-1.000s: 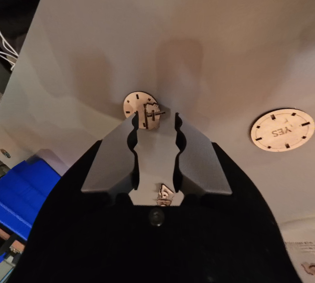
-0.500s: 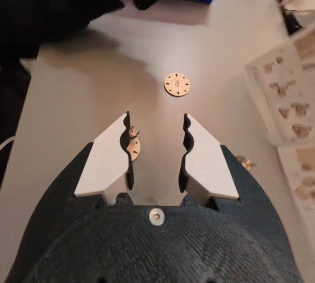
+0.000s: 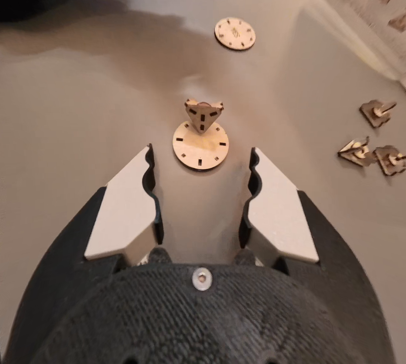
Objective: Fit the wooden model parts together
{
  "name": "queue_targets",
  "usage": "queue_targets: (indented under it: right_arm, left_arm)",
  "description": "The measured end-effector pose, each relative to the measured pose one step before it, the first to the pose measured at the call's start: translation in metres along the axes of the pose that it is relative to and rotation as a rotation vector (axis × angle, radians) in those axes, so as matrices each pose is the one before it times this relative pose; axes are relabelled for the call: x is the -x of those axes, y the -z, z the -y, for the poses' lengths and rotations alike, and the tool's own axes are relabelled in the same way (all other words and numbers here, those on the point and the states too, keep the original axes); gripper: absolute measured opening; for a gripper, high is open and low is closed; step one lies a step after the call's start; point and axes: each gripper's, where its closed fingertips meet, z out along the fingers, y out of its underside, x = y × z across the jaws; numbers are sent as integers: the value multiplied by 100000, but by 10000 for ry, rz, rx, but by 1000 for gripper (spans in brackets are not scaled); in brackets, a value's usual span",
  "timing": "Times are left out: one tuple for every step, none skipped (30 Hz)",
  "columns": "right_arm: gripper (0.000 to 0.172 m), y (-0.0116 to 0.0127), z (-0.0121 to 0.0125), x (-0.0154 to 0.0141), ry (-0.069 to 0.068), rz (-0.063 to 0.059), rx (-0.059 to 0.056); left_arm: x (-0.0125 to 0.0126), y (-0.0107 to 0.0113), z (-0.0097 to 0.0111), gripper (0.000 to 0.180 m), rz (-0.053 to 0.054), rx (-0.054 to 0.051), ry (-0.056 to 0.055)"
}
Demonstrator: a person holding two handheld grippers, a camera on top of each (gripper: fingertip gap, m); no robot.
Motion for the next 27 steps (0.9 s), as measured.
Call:
queue_targets:
  right_arm:
    - [90, -389, -398, -4, -125, 103, 342]
    - [90, -197, 173, 41, -95, 160, -12]
    - [89, -164, 29, -30, -66, 89, 45]
    - [84, -131, 15, 210, -81, 257, 39]
    - [77, -116, -16, 303, -125, 347, 55]
    - [73, -56, 19, 47, -161, 170, 17]
    - [68, 9, 37, -215, -85, -87, -23]
    - [64, -18, 37, -66, 9, -16, -10]
    - [54, -2, 64, 128, 72, 84, -28]
    - [52, -17, 33, 50, 47, 29, -6]
    - [52, -29, 24, 9, 23, 15, 2]
    - [52, -24, 20, -14, 6, 20, 1]
    - [52, -16, 14, -26, 20, 5, 0]
    - [52, -13, 28, -65, 26, -20, -4]
    - [52, 1, 65, -160, 85, -86, -30]
    - [52, 52, 202, -283, 172, -167, -118]
    - [52, 146, 418, -392, 223, -228, -258]
    - [52, 204, 582, -456, 221, -236, -372]
    - [52, 259, 682, -611, 109, -310, -443]
    - [53, 262, 684, -878, 0, -422, -456]
    - [53, 232, 696, -909, 41, -344, -486]
    - [53, 136, 653, -853, 49, -203, -462]
    - [53, 43, 556, -877, -9, -134, -386]
    - [53, -54, 504, -890, -48, -79, -340]
    - [53, -100, 562, -826, -62, -5, -386]
    - [53, -131, 641, -659, -83, 126, -447]
    - [53, -154, 601, -619, -117, 162, -425]
  left_arm:
    - [20, -49, -55, 18, 5, 7, 20]
    - [0, -54, -56, 18, 1, 15, 3]
    - [-15, -59, -48, 18, -4, 20, -5]
    - [-34, -64, -48, 18, -11, 25, -5]
    - [-46, -65, -63, 18, -15, 34, -4]
    - [-56, -61, -54, 19, -17, 32, -10]
    - [-62, -59, -40, 19, -16, 26, -15]
    - [-64, -68, -40, 19, -16, 25, -19]
    - [-46, -45, -49, 19, -8, 27, -19]
    - [-26, -67, -60, 19, -4, 33, -10]
    - [-32, -58, -75, 19, -14, 33, -1]
    - [-28, -77, -83, 19, -15, 34, 10]
    - [-37, -87, -91, 19, -21, 40, 14]
    - [-60, -104, -112, 19, -27, 42, 7]
    - [-44, -110, -119, 19, -15, 46, 1]
    - [-45, -138, -117, 19, -8, 48, -2]
    - [-43, -135, -133, 20, -7, 45, -2]
    - [-48, -150, -112, 21, -2, 35, 3]
    - [-40, -154, -122, 22, 0, 30, 5]
    - [-36, -169, -129, 23, 1, 29, 11]
    - [-64, -197, -129, 25, -5, 24, 16]
    - [-49, -223, -149, 27, -1, 28, 20]
    - [22, -229, -147, 29, 51, 19, 28]
    - [179, -256, -92, 34, 158, -40, 31]
    - [92, -279, -76, 39, 119, -82, 8]
    - [-15, -302, -120, 43, 63, -71, 25]
    - [-84, -342, -203, 45, 34, -48, 83]
